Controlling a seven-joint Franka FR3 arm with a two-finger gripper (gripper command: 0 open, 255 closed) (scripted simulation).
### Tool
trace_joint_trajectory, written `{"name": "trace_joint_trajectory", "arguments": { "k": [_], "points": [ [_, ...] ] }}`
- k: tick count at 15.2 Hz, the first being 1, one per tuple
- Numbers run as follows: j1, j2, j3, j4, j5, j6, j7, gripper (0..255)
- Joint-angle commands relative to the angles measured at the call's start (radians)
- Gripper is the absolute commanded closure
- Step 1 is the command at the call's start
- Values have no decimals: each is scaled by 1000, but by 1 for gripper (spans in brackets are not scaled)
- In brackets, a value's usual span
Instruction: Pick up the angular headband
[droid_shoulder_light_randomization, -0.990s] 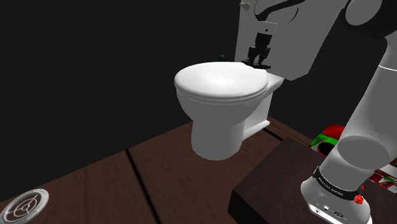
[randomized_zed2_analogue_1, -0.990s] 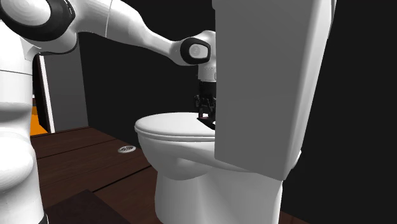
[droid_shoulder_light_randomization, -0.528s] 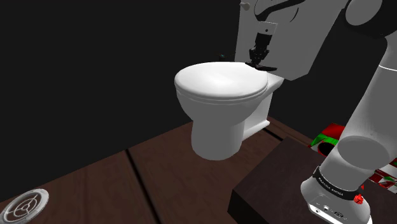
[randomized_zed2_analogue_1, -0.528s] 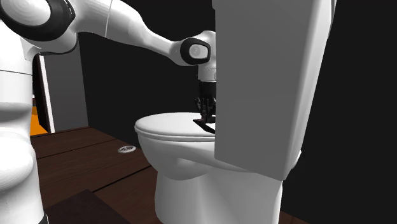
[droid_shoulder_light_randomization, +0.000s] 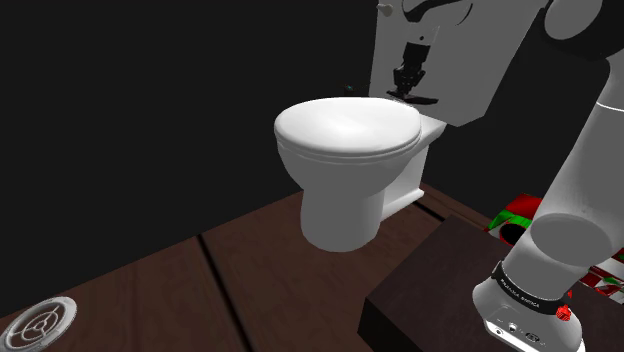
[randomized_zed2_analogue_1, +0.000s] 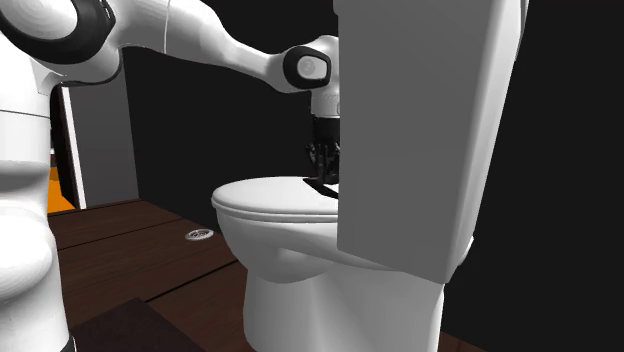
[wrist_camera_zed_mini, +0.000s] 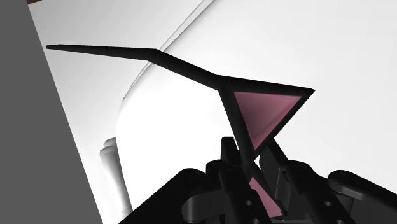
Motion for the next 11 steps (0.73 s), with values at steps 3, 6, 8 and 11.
{"name": "trace_joint_trajectory", "arguments": {
  "k": [3, 6, 8, 11],
  "points": [
    [-3, 8, -2, 62, 2, -55, 4, 255],
    [-6, 13, -3, 109, 3, -97, 8, 255],
    [-8, 18, -4, 142, 4, -125, 10, 255],
    [-9, 21, -4, 161, 6, -142, 11, 255]
  ]
}}
